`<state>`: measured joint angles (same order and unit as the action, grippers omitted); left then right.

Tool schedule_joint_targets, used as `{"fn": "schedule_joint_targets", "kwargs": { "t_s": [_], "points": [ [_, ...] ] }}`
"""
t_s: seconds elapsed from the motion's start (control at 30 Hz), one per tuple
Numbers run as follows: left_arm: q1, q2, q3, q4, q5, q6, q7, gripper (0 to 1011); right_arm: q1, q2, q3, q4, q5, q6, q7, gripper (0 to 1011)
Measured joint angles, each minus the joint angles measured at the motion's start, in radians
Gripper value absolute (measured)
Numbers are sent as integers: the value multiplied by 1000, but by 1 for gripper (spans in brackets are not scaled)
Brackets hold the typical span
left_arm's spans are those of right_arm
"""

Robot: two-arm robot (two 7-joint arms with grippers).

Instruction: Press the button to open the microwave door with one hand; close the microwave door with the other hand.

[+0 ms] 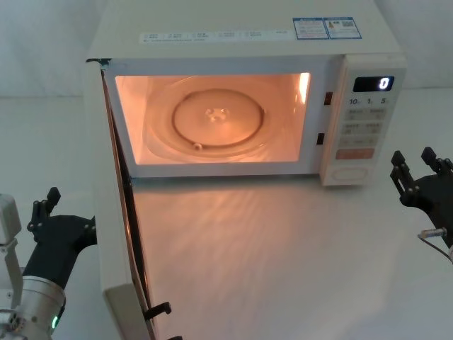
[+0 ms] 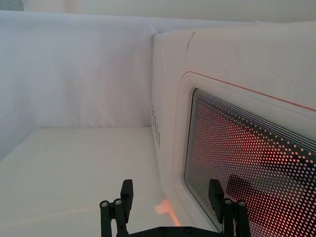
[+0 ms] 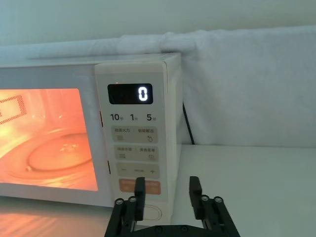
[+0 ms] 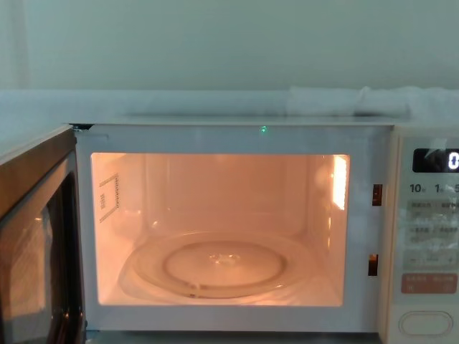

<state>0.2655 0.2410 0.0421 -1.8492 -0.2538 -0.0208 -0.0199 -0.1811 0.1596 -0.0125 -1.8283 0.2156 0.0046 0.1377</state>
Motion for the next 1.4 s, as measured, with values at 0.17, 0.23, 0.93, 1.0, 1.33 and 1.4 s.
{"fn": "schedule_joint_targets", "kwargs": {
  "t_s": [0.17,0.23,0.93,1.0,1.33,1.4],
  "points": [
    [0,0,0,0,0,0,0,1001,0,0,0,0,0,0,0,696],
    [0,0,0,0,0,0,0,1001,0,0,0,0,-1,0,-1,764],
    [0,0,0,0,0,0,0,1001,0,0,0,0,-1,0,-1,1000],
    [0,0,0,0,0,0,0,1001,0,0,0,0,-1,0,-1,1000],
    [0,0,0,0,0,0,0,1001,0,0,0,0,-1,0,-1,1000],
    [0,0,0,0,0,0,0,1001,0,0,0,0,-1,0,-1,1000]
  ]
}}
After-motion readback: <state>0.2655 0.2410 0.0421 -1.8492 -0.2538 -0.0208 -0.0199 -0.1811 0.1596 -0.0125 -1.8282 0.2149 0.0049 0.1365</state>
